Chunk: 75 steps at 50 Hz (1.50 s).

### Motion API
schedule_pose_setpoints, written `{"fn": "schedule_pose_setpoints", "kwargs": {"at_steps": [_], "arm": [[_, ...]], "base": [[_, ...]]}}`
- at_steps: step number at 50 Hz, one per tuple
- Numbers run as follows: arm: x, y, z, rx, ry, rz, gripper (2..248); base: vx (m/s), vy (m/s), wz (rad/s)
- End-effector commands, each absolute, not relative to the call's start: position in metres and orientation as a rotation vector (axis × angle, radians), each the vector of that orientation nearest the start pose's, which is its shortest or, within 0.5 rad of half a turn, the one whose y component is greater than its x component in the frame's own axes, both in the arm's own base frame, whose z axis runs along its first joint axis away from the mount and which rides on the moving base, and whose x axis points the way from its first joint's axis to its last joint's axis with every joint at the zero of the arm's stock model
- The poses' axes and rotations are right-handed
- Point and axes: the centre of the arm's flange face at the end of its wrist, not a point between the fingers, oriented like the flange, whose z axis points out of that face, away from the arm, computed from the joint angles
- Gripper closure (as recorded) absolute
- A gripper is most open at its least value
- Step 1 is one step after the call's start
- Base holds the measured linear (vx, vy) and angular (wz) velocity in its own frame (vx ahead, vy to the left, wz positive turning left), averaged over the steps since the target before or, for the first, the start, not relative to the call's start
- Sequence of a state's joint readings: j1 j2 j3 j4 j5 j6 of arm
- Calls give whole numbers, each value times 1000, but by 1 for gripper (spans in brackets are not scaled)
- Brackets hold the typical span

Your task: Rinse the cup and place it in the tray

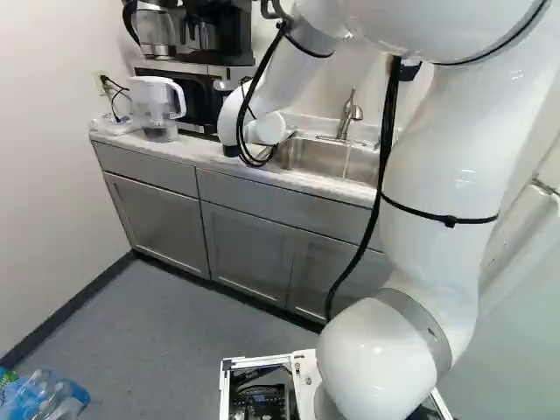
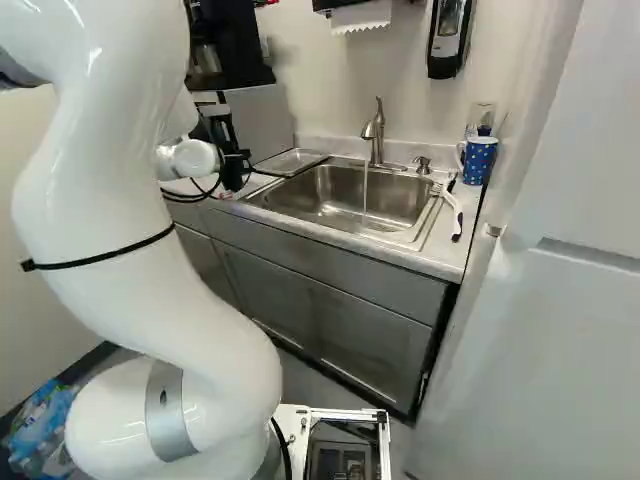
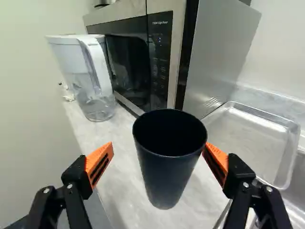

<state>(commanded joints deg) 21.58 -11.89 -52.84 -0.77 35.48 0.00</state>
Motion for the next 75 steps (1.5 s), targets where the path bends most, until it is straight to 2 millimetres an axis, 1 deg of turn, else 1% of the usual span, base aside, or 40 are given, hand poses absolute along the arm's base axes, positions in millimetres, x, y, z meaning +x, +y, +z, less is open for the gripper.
{"fn": "schedule_pose_setpoints", "kwargs": {"at_steps": [22, 44, 57, 64, 65, 69, 70, 75], "arm": [[524, 205, 484, -2220, -437, -1824, 3], [525, 195, 468, -2192, -412, -1871, 3], [526, 196, 454, -2206, -415, -1856, 3], [526, 196, 454, -2206, -415, -1856, 3], [526, 196, 454, -2206, -415, -1856, 16], [526, 196, 454, -2206, -415, -1856, 16], [526, 196, 454, -2206, -415, -1856, 55], [526, 196, 454, -2206, -415, -1856, 55]], "base": [[0, 0, 0], [0, 0, 0], [0, 0, 0], [0, 0, 0], [0, 0, 0], [0, 0, 0], [0, 0, 0], [0, 0, 0]]}}
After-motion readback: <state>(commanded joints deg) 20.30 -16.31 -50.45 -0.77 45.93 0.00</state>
